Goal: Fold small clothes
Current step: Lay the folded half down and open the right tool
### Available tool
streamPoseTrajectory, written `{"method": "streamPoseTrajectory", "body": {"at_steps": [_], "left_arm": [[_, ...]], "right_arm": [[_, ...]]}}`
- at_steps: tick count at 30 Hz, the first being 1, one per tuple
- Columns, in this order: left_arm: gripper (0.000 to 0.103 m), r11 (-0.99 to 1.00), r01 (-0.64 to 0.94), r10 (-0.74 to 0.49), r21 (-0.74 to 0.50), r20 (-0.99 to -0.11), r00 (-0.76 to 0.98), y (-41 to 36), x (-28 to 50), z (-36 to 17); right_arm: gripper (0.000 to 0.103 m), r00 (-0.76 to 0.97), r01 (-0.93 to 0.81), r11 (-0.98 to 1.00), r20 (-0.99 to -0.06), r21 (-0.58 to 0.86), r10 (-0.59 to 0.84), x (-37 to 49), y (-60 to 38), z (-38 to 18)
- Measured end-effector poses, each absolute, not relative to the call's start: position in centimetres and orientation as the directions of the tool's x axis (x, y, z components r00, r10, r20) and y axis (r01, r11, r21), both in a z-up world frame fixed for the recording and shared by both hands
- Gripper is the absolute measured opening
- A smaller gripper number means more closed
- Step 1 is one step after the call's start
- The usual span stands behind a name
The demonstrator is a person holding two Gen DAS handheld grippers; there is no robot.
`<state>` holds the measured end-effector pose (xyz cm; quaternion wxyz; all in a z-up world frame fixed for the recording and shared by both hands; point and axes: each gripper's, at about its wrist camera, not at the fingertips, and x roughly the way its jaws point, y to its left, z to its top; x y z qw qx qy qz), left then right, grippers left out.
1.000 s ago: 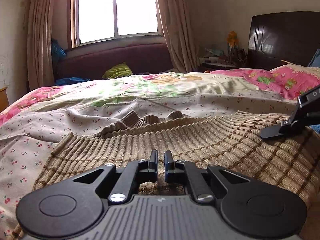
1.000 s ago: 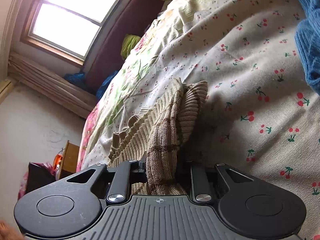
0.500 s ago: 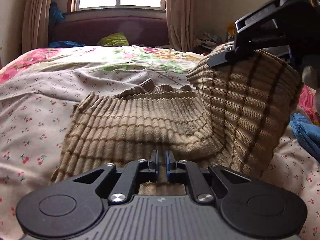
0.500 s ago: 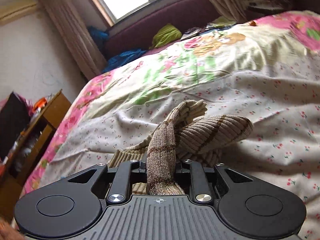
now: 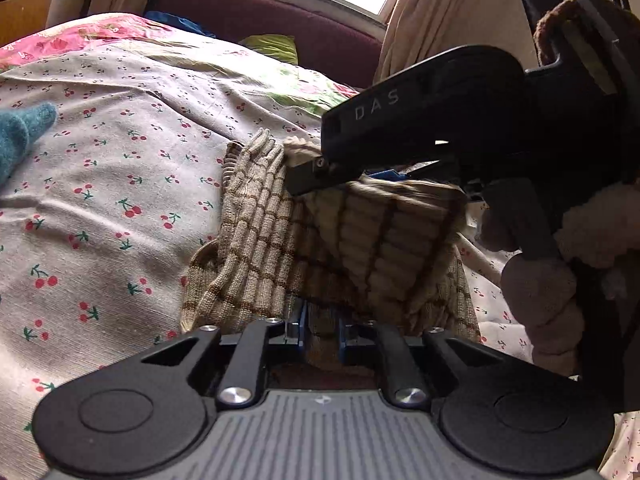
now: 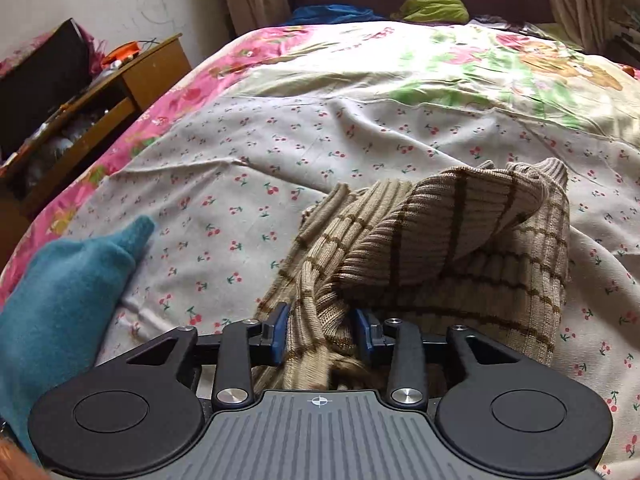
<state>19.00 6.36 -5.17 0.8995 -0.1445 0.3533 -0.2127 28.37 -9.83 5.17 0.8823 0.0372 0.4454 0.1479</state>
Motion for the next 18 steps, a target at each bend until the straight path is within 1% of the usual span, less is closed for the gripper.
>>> {"method": "streamPoseTrajectory", "body": {"at_steps": [2,4,5,9,11,14,16,18], "left_arm": [[0.028,0.865,0.284,-0.490,-0.414,-0.574,0.657,6.3,19.0,-5.2],[0.028,0.862,0.274,-0.492,-0.427,-0.572,0.656,6.5,19.0,-5.2],[0.028,0.859,0.267,-0.495,-0.438,-0.571,0.655,6.6,19.0,-5.2],[0.029,0.827,0.229,-0.524,-0.514,-0.557,0.645,7.4,19.1,-5.2],[0.030,0.819,0.214,-0.527,-0.532,-0.550,0.648,7.7,18.9,-5.2],[0.030,0.810,0.206,-0.527,-0.548,-0.528,0.666,8.2,18.5,-4.8],[0.031,0.815,0.215,-0.520,-0.538,-0.517,0.680,8.2,18.3,-4.5],[0.033,0.829,0.221,-0.507,-0.514,-0.523,0.685,8.0,18.1,-4.6]], "right_arm": [[0.040,0.562,-0.259,0.949,-0.771,0.178,0.298,27.9,-9.9,5.9],[0.041,0.584,-0.257,0.957,-0.766,0.137,0.267,27.9,-10.2,6.6],[0.043,0.588,-0.247,0.960,-0.766,0.134,0.258,28.1,-10.5,6.8],[0.047,0.571,-0.158,0.971,-0.786,0.180,0.239,29.6,-12.3,7.0],[0.052,0.555,-0.088,0.969,-0.796,0.233,0.241,30.7,-13.4,6.6],[0.052,0.548,-0.005,0.955,-0.798,0.297,0.251,32.3,-14.4,6.3],[0.052,0.560,0.010,0.953,-0.792,0.302,0.245,33.2,-14.3,6.4],[0.053,0.578,-0.018,0.967,-0.786,0.255,0.218,34.0,-13.1,6.6]]}}
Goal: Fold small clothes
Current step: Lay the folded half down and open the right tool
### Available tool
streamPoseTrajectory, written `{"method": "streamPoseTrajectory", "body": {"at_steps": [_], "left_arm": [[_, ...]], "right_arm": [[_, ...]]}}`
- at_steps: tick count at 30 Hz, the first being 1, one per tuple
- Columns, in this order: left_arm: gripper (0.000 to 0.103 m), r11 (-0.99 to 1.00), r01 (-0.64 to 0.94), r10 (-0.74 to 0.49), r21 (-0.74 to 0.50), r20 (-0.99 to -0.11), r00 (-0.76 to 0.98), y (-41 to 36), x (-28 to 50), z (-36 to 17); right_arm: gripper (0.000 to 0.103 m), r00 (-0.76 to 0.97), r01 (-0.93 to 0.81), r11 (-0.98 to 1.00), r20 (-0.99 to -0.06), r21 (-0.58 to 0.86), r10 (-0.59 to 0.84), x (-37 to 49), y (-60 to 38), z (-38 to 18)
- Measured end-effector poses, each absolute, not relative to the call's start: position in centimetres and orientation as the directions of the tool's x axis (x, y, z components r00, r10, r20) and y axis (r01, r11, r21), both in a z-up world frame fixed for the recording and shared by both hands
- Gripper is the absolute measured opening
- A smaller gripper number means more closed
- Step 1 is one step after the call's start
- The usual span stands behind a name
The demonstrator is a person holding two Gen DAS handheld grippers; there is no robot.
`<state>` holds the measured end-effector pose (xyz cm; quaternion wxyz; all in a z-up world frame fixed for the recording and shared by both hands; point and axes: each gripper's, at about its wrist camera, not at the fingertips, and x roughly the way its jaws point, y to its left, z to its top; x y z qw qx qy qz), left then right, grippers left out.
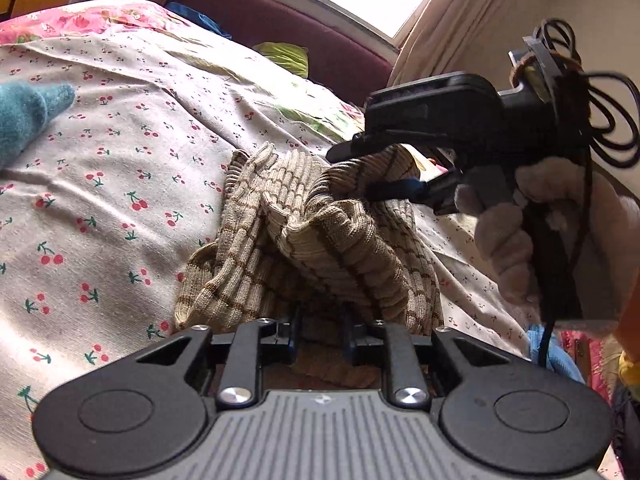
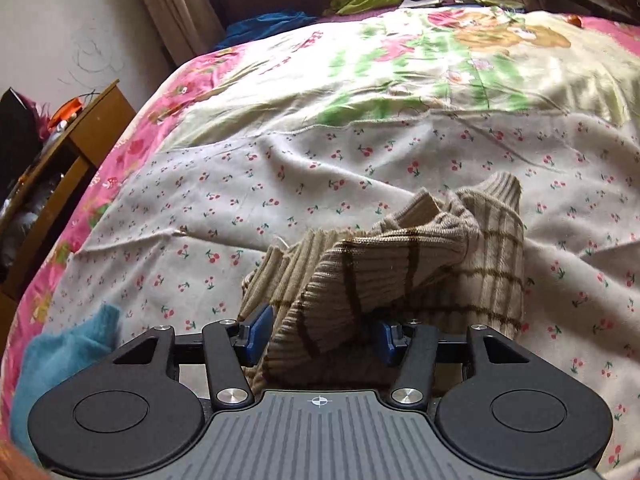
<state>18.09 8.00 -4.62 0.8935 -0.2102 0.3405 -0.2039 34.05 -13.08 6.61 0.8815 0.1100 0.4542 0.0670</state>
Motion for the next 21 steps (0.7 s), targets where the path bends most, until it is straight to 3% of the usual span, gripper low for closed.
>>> {"method": "streamPoseTrajectory", "body": {"at_steps": [5,13,21], "left_arm": [[0.033,0.833,0.223,-0.510,-0.506,-0.545,0.666,7.6,18.4,-5.1],[0.034,0.777,0.192,-0.556,-0.600,-0.510,0.656,8.9,18.4,-5.0],[0.040,0.769,0.234,-0.570,-0.595,-0.471,0.674,8.2,17.4,-3.9]], "right_arm": [[0.052,0.542,-0.117,0.973,-0.807,0.201,0.232,35.6,-9.1,6.0],[0.053,0.485,-0.160,0.987,-0.868,0.027,0.103,34.5,-7.2,6.4],[0.065,0.411,-0.274,0.954,-0.912,-0.118,0.005,35.2,-3.2,4.5]]}}
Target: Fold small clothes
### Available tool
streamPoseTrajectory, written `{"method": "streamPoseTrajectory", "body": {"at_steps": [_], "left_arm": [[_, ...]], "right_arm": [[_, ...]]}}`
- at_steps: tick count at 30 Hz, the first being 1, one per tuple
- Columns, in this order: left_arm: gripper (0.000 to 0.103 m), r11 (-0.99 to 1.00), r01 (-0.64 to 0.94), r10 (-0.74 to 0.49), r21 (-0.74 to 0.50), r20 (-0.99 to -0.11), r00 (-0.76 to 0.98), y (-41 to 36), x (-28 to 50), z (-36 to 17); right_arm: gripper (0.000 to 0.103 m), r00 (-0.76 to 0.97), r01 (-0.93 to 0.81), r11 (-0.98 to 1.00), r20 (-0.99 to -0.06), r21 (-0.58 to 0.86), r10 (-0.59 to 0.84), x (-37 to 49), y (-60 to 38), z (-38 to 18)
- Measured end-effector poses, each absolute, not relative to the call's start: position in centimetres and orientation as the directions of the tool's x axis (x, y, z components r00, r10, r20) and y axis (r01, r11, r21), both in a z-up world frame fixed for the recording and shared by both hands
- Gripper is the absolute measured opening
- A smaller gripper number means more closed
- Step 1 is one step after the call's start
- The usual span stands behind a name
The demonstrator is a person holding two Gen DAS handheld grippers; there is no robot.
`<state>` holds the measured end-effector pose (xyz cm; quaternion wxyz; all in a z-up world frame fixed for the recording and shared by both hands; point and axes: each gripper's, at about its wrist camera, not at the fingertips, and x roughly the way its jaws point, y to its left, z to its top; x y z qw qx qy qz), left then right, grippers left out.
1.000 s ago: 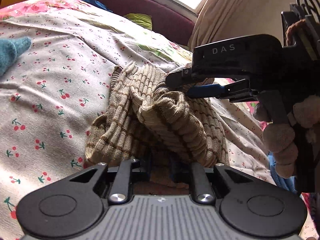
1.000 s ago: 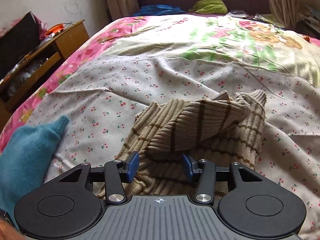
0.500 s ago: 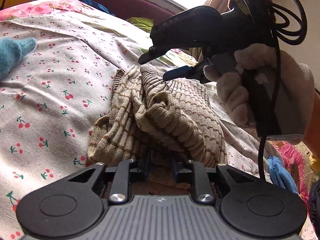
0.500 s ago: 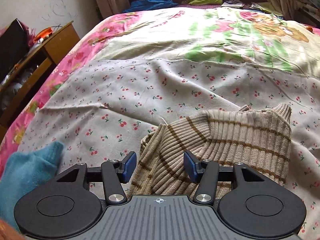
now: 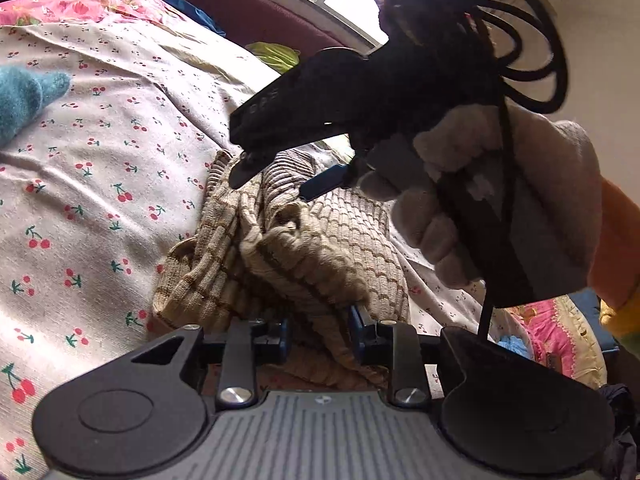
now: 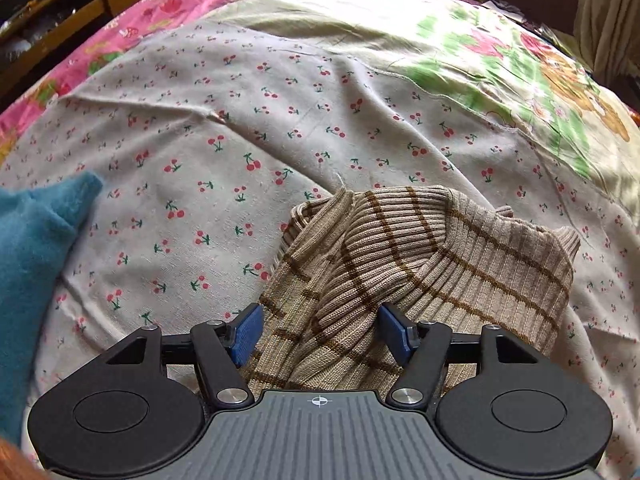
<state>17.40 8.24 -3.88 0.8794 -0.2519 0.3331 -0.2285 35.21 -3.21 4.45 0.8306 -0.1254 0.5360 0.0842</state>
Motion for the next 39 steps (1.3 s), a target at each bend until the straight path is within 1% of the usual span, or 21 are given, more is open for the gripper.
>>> {"method": "streamPoseTrajectory", "body": {"at_steps": [2,4,5,6,8,12,13,14,15,16,18,20,24,26,29,31,34,36,39], "left_arm": [[0.043,0.775,0.233,-0.567,-0.588,-0.482,0.668,7.6,17.5,-4.1],[0.044,0.775,0.232,-0.569,-0.588,-0.489,0.661,7.2,17.8,-4.3],[0.044,0.779,0.232,-0.566,-0.583,-0.494,0.660,7.0,17.9,-4.4],[0.044,0.782,0.231,-0.563,-0.579,-0.497,0.660,6.8,17.9,-4.5],[0.044,0.789,0.230,-0.555,-0.570,-0.499,0.665,6.5,18.2,-4.6],[0.044,0.807,0.235,-0.530,-0.541,-0.490,0.692,6.1,18.1,-4.3],[0.043,0.808,0.236,-0.527,-0.539,-0.484,0.698,5.8,18.3,-4.3],[0.043,0.811,0.238,-0.523,-0.534,-0.481,0.704,5.6,18.4,-4.2],[0.043,0.815,0.239,-0.519,-0.528,-0.479,0.708,5.3,18.5,-4.2],[0.043,0.817,0.237,-0.514,-0.526,-0.477,0.713,5.1,18.6,-4.2],[0.044,0.809,0.235,-0.520,-0.538,-0.471,0.713,4.9,19.0,-4.3],[0.044,0.810,0.229,-0.518,-0.539,-0.477,0.710,4.8,19.4,-4.5],[0.043,0.817,0.211,-0.502,-0.537,-0.481,0.719,5.1,19.6,-4.6],[0.032,0.817,0.218,-0.499,-0.534,-0.463,0.732,5.3,19.5,-4.3],[0.025,0.807,0.223,-0.500,-0.547,-0.431,0.751,5.8,19.1,-3.7],[0.023,0.791,0.223,-0.507,-0.569,-0.407,0.760,6.5,18.6,-3.3],[0.022,0.774,0.242,-0.522,-0.585,-0.374,0.766,7.3,17.3,-2.5],[0.022,0.770,0.231,-0.521,-0.594,-0.377,0.766,7.9,16.9,-2.6],[0.022,0.782,0.182,-0.499,-0.596,-0.425,0.755,8.7,16.9,-3.3]], "right_arm": [[0.065,0.406,-0.302,0.938,-0.913,-0.168,-0.033,35.3,-2.7,3.7],[0.064,0.418,-0.322,0.922,-0.906,-0.215,-0.066,35.1,-2.4,3.2],[0.060,0.421,-0.323,0.919,-0.904,-0.225,-0.073,35.0,-2.4,3.2],[0.059,0.423,-0.328,0.917,-0.903,-0.228,-0.073,34.9,-2.6,3.3],[0.049,0.424,-0.320,0.919,-0.902,-0.231,-0.080,34.7,-3.1,3.5],[0.047,0.414,-0.284,0.945,-0.910,-0.165,-0.034,34.5,-4.5,4.5],[0.045,0.419,-0.283,0.945,-0.907,-0.165,-0.033,34.4,-4.6,4.6],[0.041,0.424,-0.284,0.943,-0.905,-0.173,-0.039,34.2,-4.6,4.5],[0.038,0.425,-0.286,0.942,-0.904,-0.176,-0.040,34.2,-4.6,4.5],[0.033,0.424,-0.287,0.942,-0.905,-0.174,-0.038,34.1,-4.6,4.5],[0.027,0.422,-0.282,0.946,-0.906,-0.159,-0.026,34.1,-4.8,4.7],[0.018,0.420,-0.270,0.954,-0.907,-0.133,-0.007,34.1,-5.1,5.0],[0.015,0.437,-0.253,0.962,-0.899,-0.102,0.019,33.7,-6.1,6.0],[0.015,0.446,-0.241,0.967,-0.894,-0.083,0.034,33.5,-6.6,6.5],[0.014,0.461,-0.220,0.975,-0.885,-0.044,0.064,33.2,-7.3,7.7],[0.014,0.482,-0.213,0.977,-0.873,-0.030,0.078,33.0,-7.4,8.8],[0.014,0.510,-0.219,0.976,-0.853,-0.008,0.107,32.6,-7.0,10.5],[0.014,0.513,-0.227,0.974,-0.850,0.003,0.122,32.5,-6.4,10.5],[0.014,0.489,-0.248,0.969,-0.861,0.012,0.136,32.4,-4.9,8.6]]}}
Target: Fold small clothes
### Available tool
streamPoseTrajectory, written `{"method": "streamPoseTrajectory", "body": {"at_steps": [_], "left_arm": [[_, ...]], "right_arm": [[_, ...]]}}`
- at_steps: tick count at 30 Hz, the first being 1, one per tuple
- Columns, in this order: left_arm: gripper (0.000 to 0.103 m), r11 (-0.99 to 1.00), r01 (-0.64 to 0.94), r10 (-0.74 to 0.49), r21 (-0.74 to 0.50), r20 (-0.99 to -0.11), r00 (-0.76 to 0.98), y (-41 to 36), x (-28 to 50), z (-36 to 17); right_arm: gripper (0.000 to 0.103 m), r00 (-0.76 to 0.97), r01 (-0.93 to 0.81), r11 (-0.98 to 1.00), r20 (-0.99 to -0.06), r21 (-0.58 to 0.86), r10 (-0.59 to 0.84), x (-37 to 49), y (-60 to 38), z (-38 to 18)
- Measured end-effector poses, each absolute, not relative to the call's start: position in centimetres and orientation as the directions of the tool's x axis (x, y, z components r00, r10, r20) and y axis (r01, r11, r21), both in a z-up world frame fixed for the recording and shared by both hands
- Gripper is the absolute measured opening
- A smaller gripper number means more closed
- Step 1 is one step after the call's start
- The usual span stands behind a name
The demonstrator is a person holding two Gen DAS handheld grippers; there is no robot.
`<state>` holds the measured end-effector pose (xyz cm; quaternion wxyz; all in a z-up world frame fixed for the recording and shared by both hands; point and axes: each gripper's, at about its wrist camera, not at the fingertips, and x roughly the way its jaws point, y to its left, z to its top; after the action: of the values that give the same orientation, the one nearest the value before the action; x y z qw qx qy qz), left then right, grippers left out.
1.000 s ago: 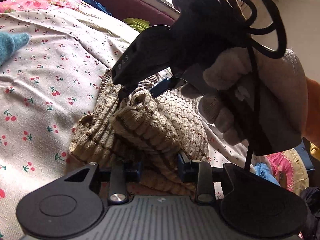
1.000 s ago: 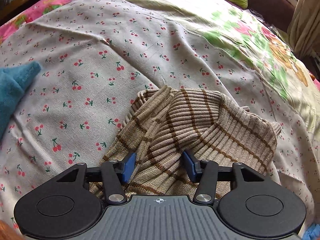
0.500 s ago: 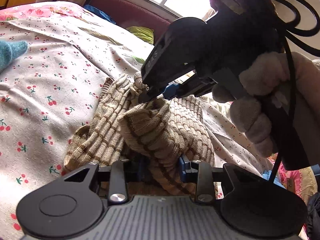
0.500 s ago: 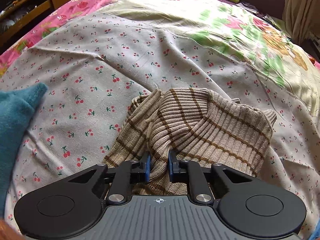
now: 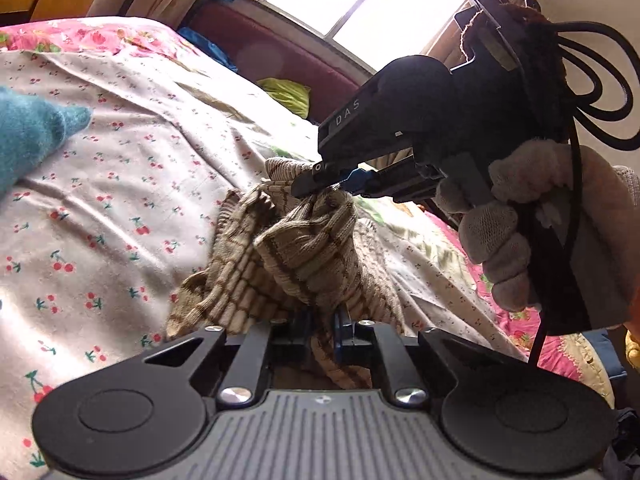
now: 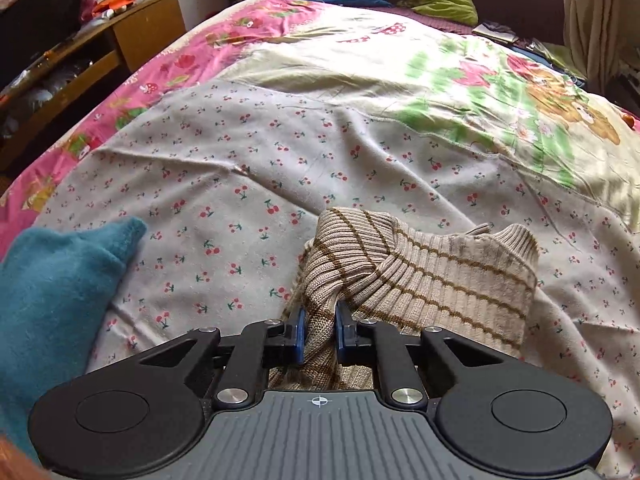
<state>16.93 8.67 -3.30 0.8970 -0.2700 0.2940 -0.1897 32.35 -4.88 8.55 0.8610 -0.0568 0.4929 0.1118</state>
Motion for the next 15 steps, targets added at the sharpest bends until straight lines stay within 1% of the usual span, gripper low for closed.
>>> {"method": "streamPoseTrajectory", "body": {"at_steps": [4,6,7,10,13,15], "left_arm": [[0.022,0.784,0.093,-0.476,-0.614,-0.497,0.726,9.7,17.5,-4.9],[0.022,0.777,0.056,-0.468,-0.627,-0.517,0.717,10.4,17.3,-5.3],[0.022,0.780,0.041,-0.461,-0.624,-0.530,0.712,10.5,17.5,-5.6],[0.024,0.800,0.025,-0.442,-0.600,-0.562,0.699,10.6,17.4,-6.0],[0.030,0.833,0.022,-0.404,-0.553,-0.581,0.707,10.6,16.9,-5.7],[0.031,0.845,0.003,-0.376,-0.534,-0.591,0.713,10.9,16.2,-5.4]], "right_arm": [[0.015,0.446,-0.240,0.971,-0.887,0.014,0.123,32.4,-3.2,4.6],[0.020,0.434,-0.215,0.976,-0.892,0.035,0.127,32.5,-3.0,3.0],[0.020,0.435,-0.205,0.978,-0.891,0.046,0.133,32.6,-3.0,2.8],[0.026,0.443,-0.199,0.974,-0.877,0.106,0.186,32.3,-3.4,3.7],[0.026,0.487,-0.231,0.960,-0.836,0.159,0.255,31.0,-4.5,6.2],[0.026,0.536,-0.244,0.951,-0.791,0.189,0.295,29.6,-6.0,8.0]]}}
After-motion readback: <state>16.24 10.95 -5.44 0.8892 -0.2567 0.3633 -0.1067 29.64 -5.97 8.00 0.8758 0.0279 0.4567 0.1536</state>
